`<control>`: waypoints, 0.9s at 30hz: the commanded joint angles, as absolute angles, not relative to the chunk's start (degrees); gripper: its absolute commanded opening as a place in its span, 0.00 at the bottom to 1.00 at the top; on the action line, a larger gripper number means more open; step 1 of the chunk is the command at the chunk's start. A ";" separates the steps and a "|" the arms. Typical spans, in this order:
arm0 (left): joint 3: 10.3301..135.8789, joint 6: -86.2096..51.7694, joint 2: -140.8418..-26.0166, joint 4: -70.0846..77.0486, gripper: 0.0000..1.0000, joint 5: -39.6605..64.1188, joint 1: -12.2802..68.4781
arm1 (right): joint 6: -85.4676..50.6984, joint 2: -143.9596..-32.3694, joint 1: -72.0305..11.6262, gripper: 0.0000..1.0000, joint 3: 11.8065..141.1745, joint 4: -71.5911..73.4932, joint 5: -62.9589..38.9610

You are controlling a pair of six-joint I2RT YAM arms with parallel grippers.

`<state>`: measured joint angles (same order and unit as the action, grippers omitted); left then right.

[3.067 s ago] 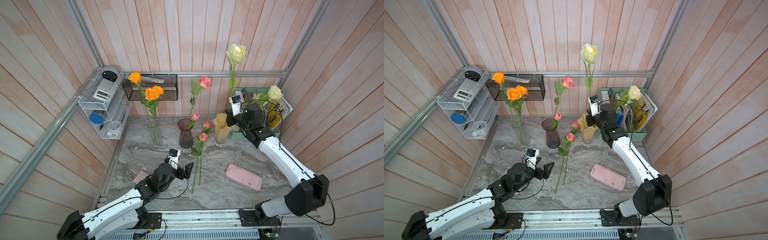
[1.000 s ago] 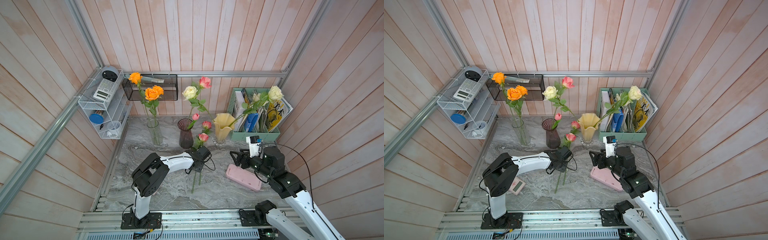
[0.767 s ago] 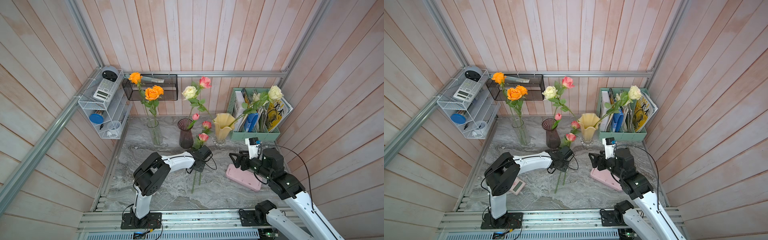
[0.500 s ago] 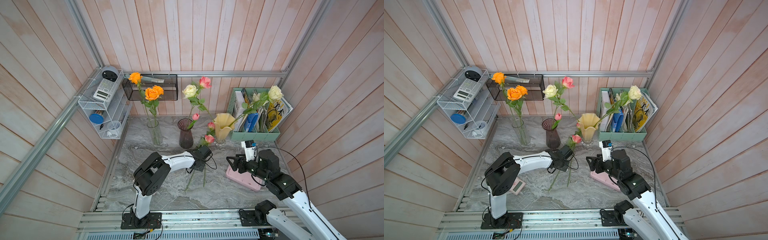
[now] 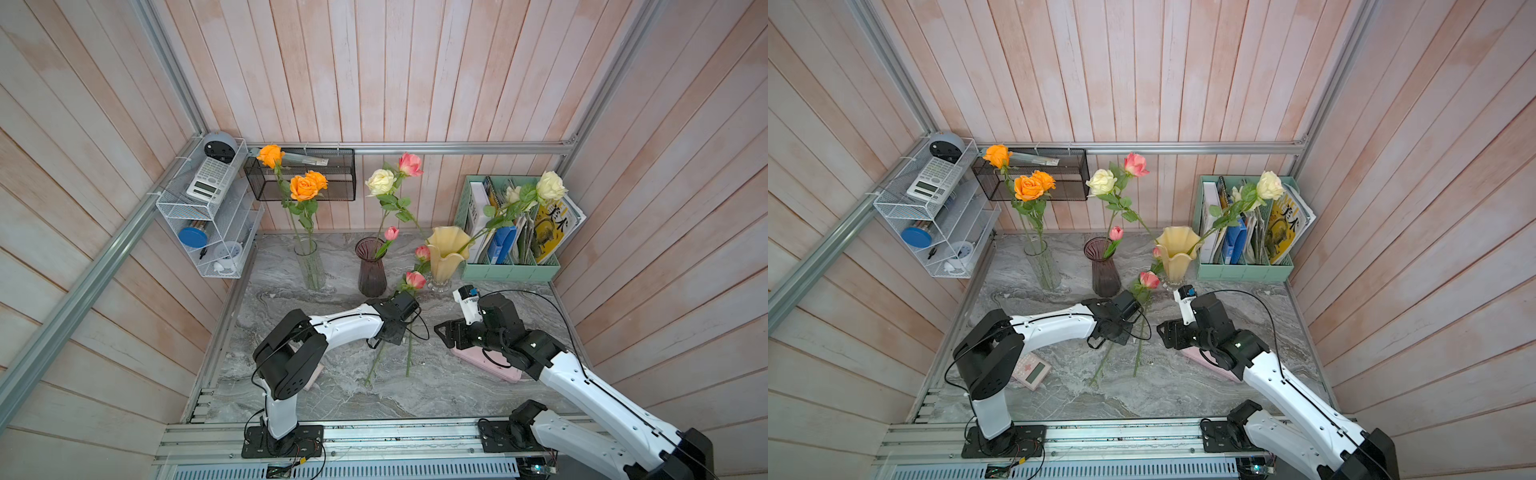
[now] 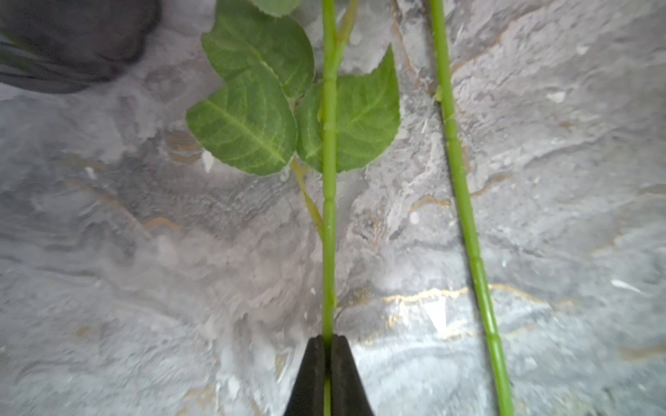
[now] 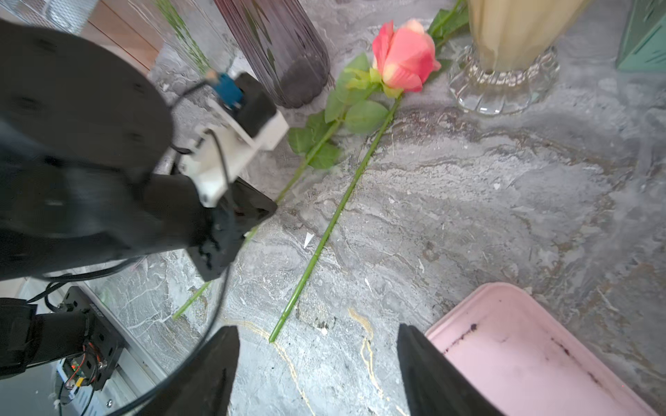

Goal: Arrange the flowers in different vases according to their colors
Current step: Pick up the flower at the center of the board.

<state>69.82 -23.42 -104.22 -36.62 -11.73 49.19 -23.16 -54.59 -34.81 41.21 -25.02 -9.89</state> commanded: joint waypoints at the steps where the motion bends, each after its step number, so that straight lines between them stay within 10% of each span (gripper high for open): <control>1: 68.77 -23.90 -97.77 -39.58 0.00 -14.15 49.12 | -24.46 -57.90 -35.60 0.75 44.54 -27.06 -9.23; 27: 62.74 -23.85 -47.89 -45.32 0.00 -19.03 52.21 | -24.49 -114.34 -42.43 0.61 86.95 -54.36 2.55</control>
<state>61.63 -25.26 -48.38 -43.20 -15.46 52.14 -24.34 -113.10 -42.35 85.27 -48.53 0.45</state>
